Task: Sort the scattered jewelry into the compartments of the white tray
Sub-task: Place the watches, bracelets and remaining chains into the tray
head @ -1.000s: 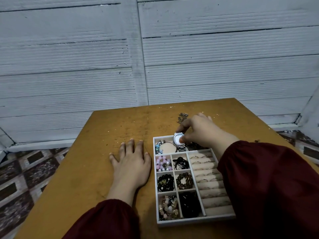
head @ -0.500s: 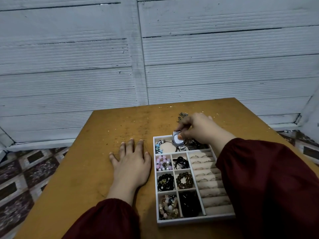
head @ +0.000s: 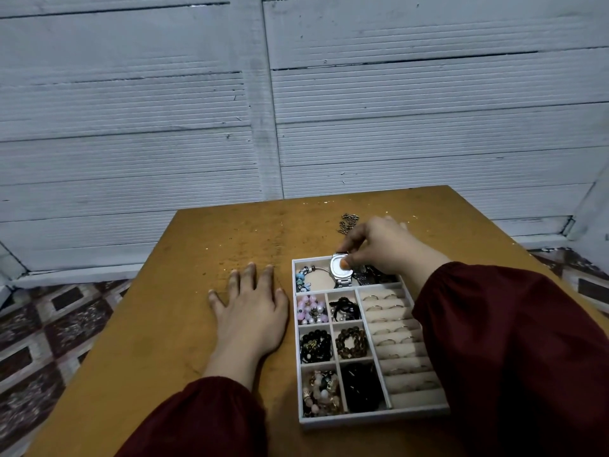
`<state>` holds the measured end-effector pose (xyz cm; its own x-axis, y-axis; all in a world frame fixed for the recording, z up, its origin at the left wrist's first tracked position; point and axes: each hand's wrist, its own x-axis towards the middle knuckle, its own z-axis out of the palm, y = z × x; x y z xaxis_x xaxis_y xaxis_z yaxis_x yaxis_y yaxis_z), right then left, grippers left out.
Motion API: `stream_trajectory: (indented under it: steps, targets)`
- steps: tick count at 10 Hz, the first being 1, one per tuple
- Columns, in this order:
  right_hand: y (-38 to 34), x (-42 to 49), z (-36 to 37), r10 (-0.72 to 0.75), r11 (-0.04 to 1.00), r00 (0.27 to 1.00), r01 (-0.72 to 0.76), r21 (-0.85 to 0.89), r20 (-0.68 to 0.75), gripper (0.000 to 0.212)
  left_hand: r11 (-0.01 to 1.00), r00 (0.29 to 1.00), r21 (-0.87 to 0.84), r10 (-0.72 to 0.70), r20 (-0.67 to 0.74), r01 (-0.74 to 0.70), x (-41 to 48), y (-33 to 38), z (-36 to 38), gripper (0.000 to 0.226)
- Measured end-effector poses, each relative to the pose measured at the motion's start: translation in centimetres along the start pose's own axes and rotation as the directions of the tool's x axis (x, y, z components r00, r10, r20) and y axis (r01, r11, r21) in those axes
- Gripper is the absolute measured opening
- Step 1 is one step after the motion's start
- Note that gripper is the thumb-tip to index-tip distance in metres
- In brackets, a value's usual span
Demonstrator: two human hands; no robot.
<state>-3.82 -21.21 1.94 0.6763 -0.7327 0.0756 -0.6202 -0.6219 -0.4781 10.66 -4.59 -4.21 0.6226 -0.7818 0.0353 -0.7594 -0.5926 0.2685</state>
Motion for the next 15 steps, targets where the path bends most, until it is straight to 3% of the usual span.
stream_trajectory:
  steps: [3, 4, 5, 6, 7, 10, 11, 12, 13, 14, 15]
  targets:
    - [0.2, 0.0, 0.4, -0.020, 1.000, 0.999, 0.020, 0.021, -0.030, 0.021, 1.000, 1.000, -0.005, -0.001, 0.000, 0.001, -0.1, 0.0, -0.1, 0.055]
    - [0.7, 0.0, 0.2, -0.001, 0.993, 1.000, 0.004, 0.118, -0.026, 0.016, 1.000, 1.000, -0.007, 0.000, 0.002, 0.000, -0.1, 0.0, -0.1, 0.055]
    - [0.8, -0.4, -0.4, -0.007, 0.997, 0.999, 0.010, 0.076, -0.041, 0.015, 1.000, 1.000, -0.005, -0.001, 0.005, 0.001, 0.0, 0.0, -0.1, 0.055]
    - [0.5, -1.1, -0.8, -0.052, 0.993, 0.999, 0.051, -0.106, -0.008, 0.033, 1.000, 1.000, -0.002, -0.005, 0.006, 0.005, 0.0, 0.0, 0.0, 0.055]
    - [0.2, -1.4, -0.6, -0.077, 0.971, 0.997, 0.075, -0.229, 0.001, 0.038, 1.000, 1.000, 0.002, -0.003, 0.005, 0.003, -0.1, 0.0, 0.0, 0.055]
    - [-0.4, -1.5, -0.8, -0.168, 0.883, 0.986, 0.147, -0.446, -0.007, 0.028, 1.000, 1.000, -0.012, -0.006, 0.009, 0.006, -0.1, 0.1, -0.2, 0.055]
    - [-0.5, -1.4, -0.8, -0.149, 0.913, 0.989, 0.136, -0.385, -0.005, 0.032, 0.998, 1.000, -0.069, -0.006, -0.001, 0.005, 0.0, 0.0, -0.3, 0.053]
    - [0.0, -1.7, -0.8, -0.124, 0.946, 0.992, 0.111, -0.304, -0.024, 0.029, 0.972, 0.997, -0.234, -0.030, -0.072, 0.013, -0.2, 0.0, -0.9, 0.049]
    - [0.4, -1.9, -0.4, -0.124, 0.956, 0.991, 0.106, -0.274, -0.047, 0.026, 0.922, 0.978, -0.378, 0.000, -0.207, -0.080, -0.3, 1.0, -2.1, 0.042]
    - [0.6, -1.9, -0.2, -0.126, 0.956, 0.991, 0.106, -0.273, -0.054, 0.029, 0.897, 0.955, -0.364, 0.168, -0.244, -0.251, 0.2, 3.2, -3.1, 0.038]
    - [0.9, -2.0, -0.2, -0.124, 0.954, 0.990, 0.101, -0.281, -0.065, 0.031, 0.910, 0.942, -0.249, 0.303, -0.141, -0.330, 1.3, 5.2, -3.4, 0.045]
